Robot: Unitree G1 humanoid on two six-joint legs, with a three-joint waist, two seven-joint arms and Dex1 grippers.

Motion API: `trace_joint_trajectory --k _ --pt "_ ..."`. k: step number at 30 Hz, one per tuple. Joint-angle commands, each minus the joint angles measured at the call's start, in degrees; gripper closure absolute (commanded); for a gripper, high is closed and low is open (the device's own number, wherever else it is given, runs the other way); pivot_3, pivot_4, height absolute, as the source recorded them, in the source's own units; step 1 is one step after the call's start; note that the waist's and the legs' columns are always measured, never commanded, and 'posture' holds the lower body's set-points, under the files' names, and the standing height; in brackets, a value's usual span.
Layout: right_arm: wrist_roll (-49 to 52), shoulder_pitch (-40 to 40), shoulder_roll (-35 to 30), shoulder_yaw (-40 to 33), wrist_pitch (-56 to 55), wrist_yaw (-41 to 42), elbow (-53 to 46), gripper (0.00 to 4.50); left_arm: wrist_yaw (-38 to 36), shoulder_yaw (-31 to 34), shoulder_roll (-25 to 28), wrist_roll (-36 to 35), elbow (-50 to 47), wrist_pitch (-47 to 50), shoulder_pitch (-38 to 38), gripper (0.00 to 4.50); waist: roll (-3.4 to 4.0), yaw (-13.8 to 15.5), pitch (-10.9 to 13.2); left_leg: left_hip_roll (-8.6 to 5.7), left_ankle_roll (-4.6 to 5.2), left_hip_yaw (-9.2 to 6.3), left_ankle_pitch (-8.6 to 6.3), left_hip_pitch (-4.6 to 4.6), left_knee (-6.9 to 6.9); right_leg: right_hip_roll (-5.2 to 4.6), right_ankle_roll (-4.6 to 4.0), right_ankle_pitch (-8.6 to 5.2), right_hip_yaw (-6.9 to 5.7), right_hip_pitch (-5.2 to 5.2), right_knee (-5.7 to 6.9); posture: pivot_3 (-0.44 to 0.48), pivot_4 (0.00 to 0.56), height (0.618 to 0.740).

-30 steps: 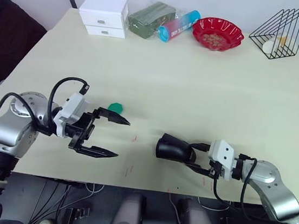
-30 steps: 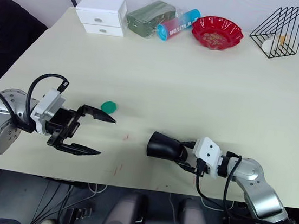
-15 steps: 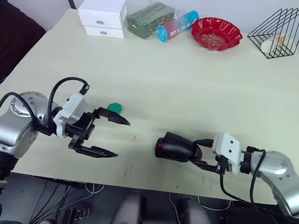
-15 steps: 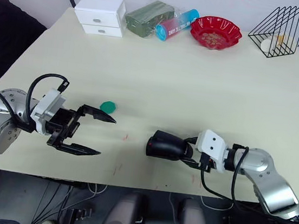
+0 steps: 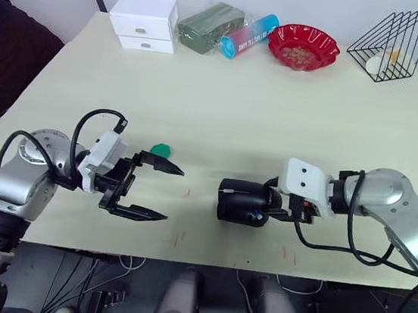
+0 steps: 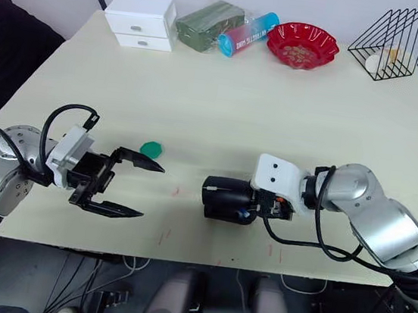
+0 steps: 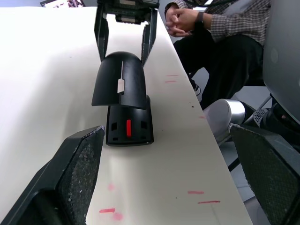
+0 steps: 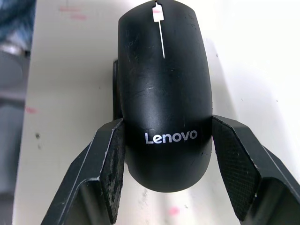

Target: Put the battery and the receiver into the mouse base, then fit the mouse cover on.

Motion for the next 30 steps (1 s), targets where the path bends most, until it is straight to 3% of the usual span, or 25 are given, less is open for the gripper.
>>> trace_joint_trajectory --k 1,15,30 --pt "-0.31 -5.69 1.88 2.25 6.96 -2.0 -1.91 2.25 -2.31 1.08 0.18 -0.29 -0.89 -0.67 -0.26 0.0 0.0 -0.06 0.0 0.0 0.0 0.01 0.0 0.0 0.01 0.0 0.0 0.0 0.02 -0.01 0.03 0.0 0.15 0.74" --pt "4.11 -13.31 4.25 8.4 24.68 -5.77 -5.14 2.25 -2.31 1.11 0.46 -0.42 -1.23 -0.71 0.28 0.0 0.0 -0.08 0.0 0.0 0.0 -0.02 0.0 0.0 0.0 -0.01 -0.01 -0.01 -0.02 -0.01 0.05 0.0 0.15 0.74" --pt "7.97 -17.67 8.26 12.11 33.68 -12.03 -3.33 2.25 -2.31 1.85 0.55 -0.41 -2.43 -0.6 1.64 0.0 0.0 -0.11 0.0 0.0 0.0 -0.01 0.0 -0.01 0.0 -0.02 -0.01 0.0 -0.02 -0.03 0.04 0.0 0.15 0.74"
